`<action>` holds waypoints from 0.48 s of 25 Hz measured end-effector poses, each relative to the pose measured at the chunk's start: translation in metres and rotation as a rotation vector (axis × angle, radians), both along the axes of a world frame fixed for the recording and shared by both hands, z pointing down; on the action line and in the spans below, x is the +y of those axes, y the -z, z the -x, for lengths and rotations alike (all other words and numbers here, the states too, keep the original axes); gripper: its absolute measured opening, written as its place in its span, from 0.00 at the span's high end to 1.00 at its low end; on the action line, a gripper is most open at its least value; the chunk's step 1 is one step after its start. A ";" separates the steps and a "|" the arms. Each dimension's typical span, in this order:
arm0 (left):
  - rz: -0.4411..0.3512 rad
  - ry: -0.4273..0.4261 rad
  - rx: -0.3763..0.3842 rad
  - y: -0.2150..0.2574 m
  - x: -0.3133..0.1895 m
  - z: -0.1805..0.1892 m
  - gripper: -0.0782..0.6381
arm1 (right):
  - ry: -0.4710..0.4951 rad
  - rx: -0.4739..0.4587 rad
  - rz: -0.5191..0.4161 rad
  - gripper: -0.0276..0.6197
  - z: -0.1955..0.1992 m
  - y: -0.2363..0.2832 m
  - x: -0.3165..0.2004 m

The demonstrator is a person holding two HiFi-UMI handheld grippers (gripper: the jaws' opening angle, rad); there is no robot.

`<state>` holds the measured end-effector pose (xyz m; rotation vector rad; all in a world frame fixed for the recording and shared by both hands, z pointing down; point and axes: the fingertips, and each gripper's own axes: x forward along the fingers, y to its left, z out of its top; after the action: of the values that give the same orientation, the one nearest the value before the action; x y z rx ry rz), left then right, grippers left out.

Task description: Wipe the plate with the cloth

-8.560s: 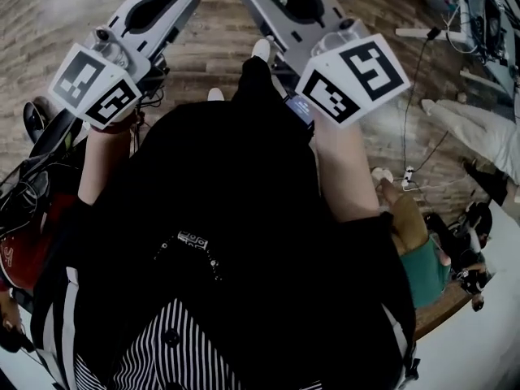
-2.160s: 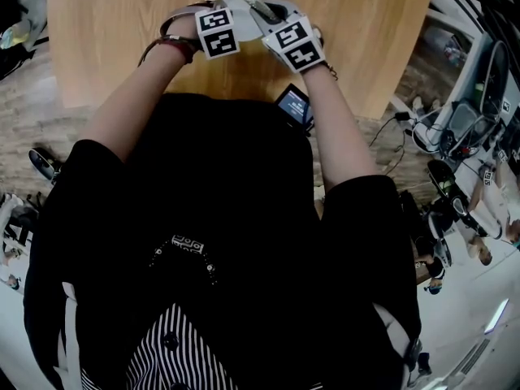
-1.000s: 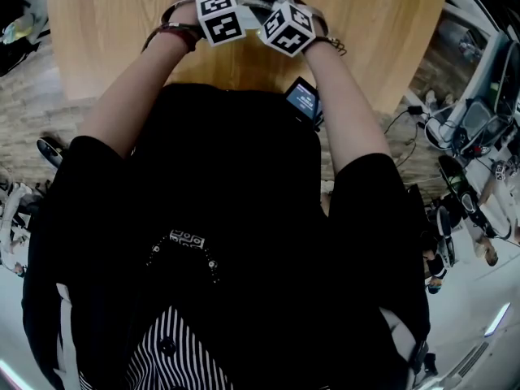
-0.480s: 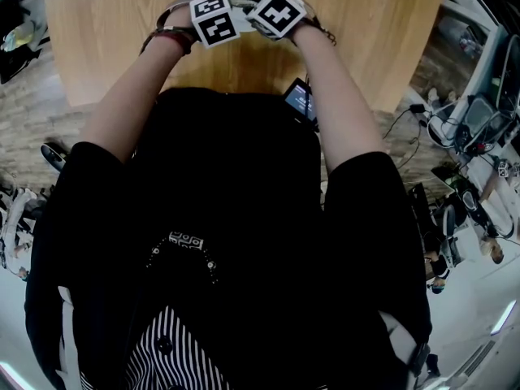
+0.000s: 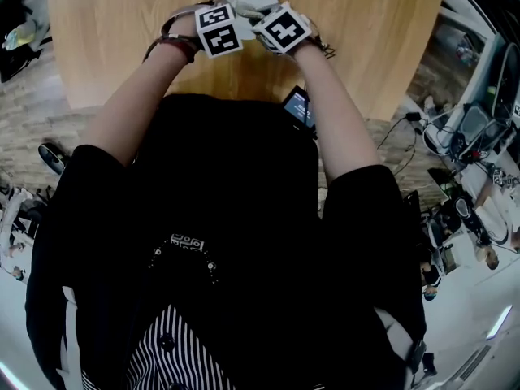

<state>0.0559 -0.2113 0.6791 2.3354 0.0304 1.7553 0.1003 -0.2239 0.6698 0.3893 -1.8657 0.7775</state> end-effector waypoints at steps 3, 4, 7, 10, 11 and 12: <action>-0.005 0.001 0.004 -0.001 -0.001 -0.003 0.90 | -0.042 -0.025 -0.019 0.88 -0.001 -0.002 -0.036; -0.006 0.003 0.005 -0.001 -0.001 -0.004 0.90 | -0.040 -0.036 0.007 0.88 0.002 -0.002 -0.039; 0.008 0.009 0.005 -0.003 0.001 -0.005 0.90 | -0.037 -0.042 0.055 0.88 0.003 -0.002 -0.039; 0.016 0.013 0.005 -0.003 0.000 -0.005 0.90 | -0.057 -0.045 0.071 0.88 0.003 -0.003 -0.032; 0.019 0.014 0.004 -0.004 0.000 -0.005 0.90 | -0.068 -0.051 0.084 0.88 0.005 -0.003 -0.027; 0.023 0.014 0.004 -0.004 0.000 -0.005 0.90 | -0.080 -0.064 0.098 0.88 0.006 -0.004 -0.021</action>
<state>0.0606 -0.2110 0.6830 2.3173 0.0338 1.7347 0.0939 -0.2446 0.6735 0.3828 -1.8722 0.9417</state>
